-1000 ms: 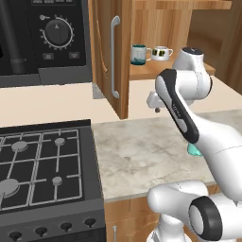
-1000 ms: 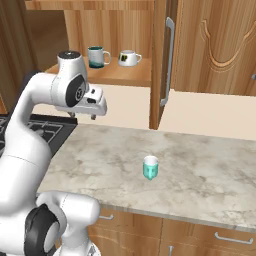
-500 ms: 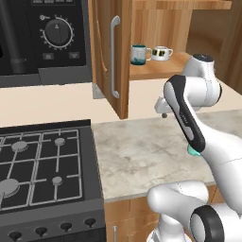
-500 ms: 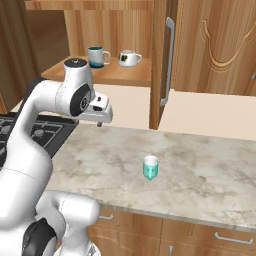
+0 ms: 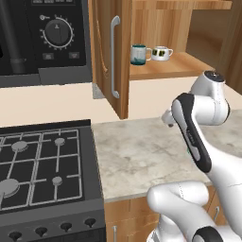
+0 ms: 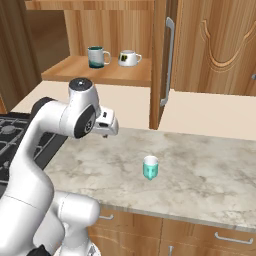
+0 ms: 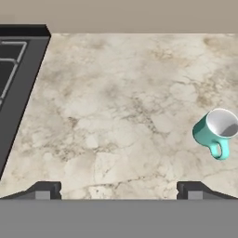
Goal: Pick the mug on the counter and place it in the cabinet with the handle facing the right, like the mugs already inside.
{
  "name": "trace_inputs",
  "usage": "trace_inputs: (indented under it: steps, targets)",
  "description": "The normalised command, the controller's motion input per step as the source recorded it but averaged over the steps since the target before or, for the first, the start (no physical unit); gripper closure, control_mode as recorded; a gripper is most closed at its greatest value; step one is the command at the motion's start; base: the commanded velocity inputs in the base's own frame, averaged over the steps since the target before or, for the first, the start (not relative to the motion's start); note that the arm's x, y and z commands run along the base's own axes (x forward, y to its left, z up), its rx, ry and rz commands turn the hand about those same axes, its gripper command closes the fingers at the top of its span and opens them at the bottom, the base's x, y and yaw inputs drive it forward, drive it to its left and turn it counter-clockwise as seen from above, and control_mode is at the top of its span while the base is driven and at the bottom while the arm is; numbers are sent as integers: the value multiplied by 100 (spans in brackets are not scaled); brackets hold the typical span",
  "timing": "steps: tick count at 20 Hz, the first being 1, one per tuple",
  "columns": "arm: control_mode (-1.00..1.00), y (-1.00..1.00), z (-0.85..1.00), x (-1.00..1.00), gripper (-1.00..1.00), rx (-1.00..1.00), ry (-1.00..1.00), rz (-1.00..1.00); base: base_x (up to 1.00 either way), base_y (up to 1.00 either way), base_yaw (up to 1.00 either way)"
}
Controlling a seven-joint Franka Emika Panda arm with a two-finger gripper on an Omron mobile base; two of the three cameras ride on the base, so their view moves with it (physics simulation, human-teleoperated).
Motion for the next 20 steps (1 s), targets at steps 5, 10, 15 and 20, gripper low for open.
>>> trace_inputs:
  steps: [5,10,15,20]
  targets:
    - [-100,-23,-34,0,-100,0,-2,0,0,0,0]
    - [-100,-25,-27,0,-100,0,-1,0,0,0,0]
    - [-100,-27,-30,0,-100,0,0,0,0,0,0]
    - [-100,-27,-29,0,-100,0,0,0,0,0,0]
